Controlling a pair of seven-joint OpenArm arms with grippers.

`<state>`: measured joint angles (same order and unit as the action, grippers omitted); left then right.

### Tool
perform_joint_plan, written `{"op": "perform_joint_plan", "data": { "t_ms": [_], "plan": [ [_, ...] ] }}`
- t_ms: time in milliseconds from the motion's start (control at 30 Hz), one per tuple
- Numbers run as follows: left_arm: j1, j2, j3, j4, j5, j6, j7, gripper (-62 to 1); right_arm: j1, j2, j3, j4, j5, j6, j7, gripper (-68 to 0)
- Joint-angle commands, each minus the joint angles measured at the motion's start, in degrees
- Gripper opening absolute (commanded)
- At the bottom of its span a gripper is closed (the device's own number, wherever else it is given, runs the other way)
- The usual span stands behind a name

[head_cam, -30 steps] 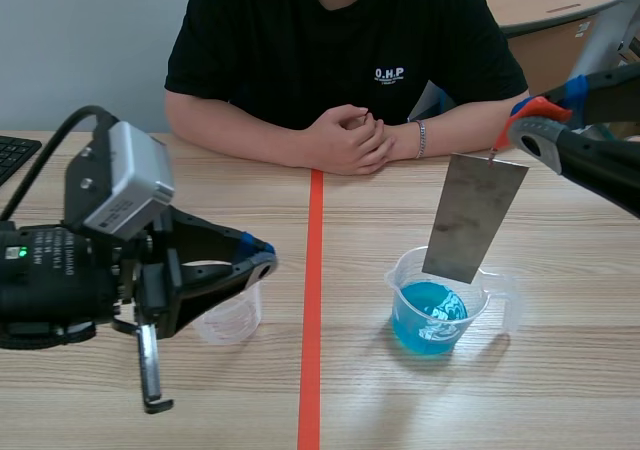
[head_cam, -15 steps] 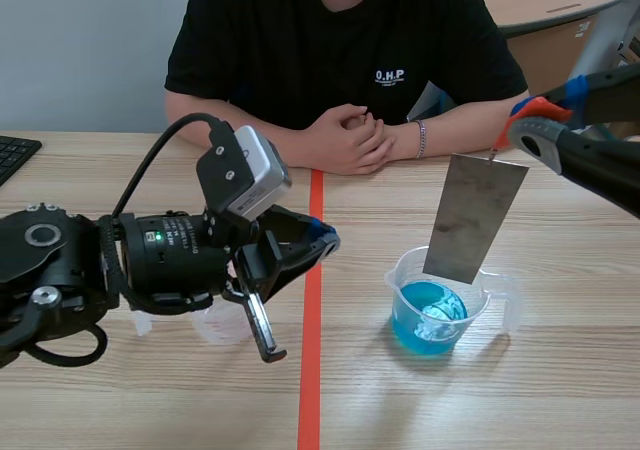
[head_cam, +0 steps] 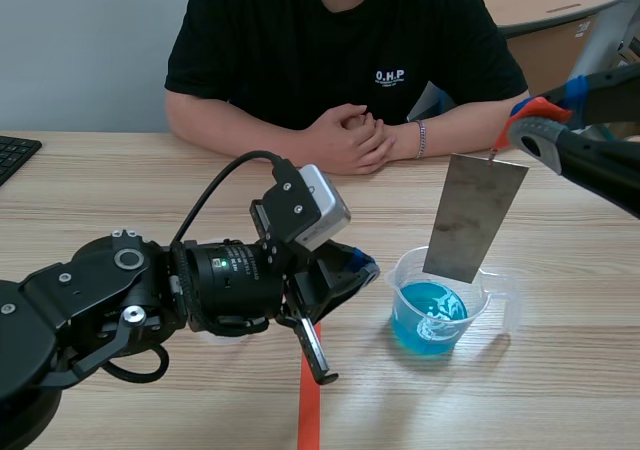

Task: Do the redox reaction experiment.
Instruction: 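Point at the plate with the left hand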

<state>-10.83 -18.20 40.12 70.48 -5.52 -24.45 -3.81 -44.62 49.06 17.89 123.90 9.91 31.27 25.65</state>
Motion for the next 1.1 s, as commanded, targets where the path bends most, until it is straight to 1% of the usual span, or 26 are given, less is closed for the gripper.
{"op": "perform_joint_plan", "data": {
  "t_ms": [0,233,333,400,1067],
  "plan": [
    [-0.8,0.9,-0.1,0.8,-0.2,-0.1,-0.3,-56.9,0.7,0.3,0.0,0.3,0.8,-0.4,0.7,-66.0],
    [-1.3,2.5,1.1,0.6,0.1,0.0,0.9,-56.9,0.7,0.3,0.0,0.3,0.8,-0.4,0.7,-66.0],
    [-1.6,3.0,1.4,0.6,0.1,1.9,1.2,-56.9,0.7,0.3,0.0,0.3,0.8,-0.4,0.7,-66.0],
    [-1.6,3.0,1.4,0.6,0.1,2.4,1.3,-56.9,0.7,0.3,0.0,0.3,0.8,-0.4,0.7,-66.0],
    [-1.6,3.0,1.4,0.6,0.1,2.5,1.3,-56.9,0.7,0.3,0.0,0.3,0.8,-0.4,0.7,-66.0]
  ]
}}
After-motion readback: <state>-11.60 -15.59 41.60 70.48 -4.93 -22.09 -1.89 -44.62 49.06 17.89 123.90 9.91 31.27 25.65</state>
